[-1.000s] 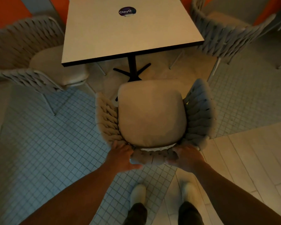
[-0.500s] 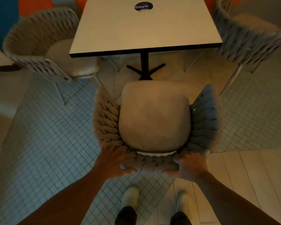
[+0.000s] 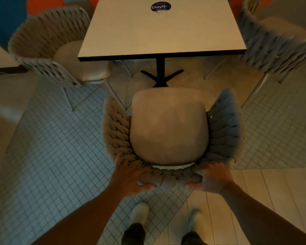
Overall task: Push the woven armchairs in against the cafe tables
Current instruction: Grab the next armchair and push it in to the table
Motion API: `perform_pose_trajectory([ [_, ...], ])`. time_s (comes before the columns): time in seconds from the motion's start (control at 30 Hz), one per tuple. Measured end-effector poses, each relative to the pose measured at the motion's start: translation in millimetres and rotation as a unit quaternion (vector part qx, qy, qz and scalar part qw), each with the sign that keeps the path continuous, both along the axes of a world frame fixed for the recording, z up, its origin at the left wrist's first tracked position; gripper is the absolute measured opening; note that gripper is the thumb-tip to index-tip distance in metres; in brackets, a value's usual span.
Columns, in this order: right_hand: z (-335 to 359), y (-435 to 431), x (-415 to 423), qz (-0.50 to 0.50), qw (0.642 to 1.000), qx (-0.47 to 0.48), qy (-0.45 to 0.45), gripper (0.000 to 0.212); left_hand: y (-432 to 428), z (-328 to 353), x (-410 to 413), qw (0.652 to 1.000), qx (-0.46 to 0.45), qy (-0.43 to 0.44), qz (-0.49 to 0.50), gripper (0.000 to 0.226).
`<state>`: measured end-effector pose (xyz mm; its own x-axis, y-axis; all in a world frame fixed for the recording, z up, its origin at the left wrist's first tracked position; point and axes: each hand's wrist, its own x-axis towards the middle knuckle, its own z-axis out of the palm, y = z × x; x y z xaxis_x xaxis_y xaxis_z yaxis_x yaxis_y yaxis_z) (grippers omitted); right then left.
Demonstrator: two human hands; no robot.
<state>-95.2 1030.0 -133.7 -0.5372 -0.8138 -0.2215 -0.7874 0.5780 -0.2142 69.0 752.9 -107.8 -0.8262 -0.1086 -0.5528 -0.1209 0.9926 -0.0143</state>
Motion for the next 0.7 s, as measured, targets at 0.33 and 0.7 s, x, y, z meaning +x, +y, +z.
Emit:
perform_pose_trajectory([
  [0.33, -5.7, 2.5, 26.7, -0.068, 0.996, -0.058, -0.011, 0.082, -9.1, -11.2, 9.6, 0.996, 0.067, 0.037, 0.052, 0.102],
  [0.7, 26.8, -1.3, 52.3, -0.7, 0.611, -0.222, -0.295, 0.056, 54.3, -0.7, 15.3, 0.389, 0.416, 0.219, 0.792, 0.083],
])
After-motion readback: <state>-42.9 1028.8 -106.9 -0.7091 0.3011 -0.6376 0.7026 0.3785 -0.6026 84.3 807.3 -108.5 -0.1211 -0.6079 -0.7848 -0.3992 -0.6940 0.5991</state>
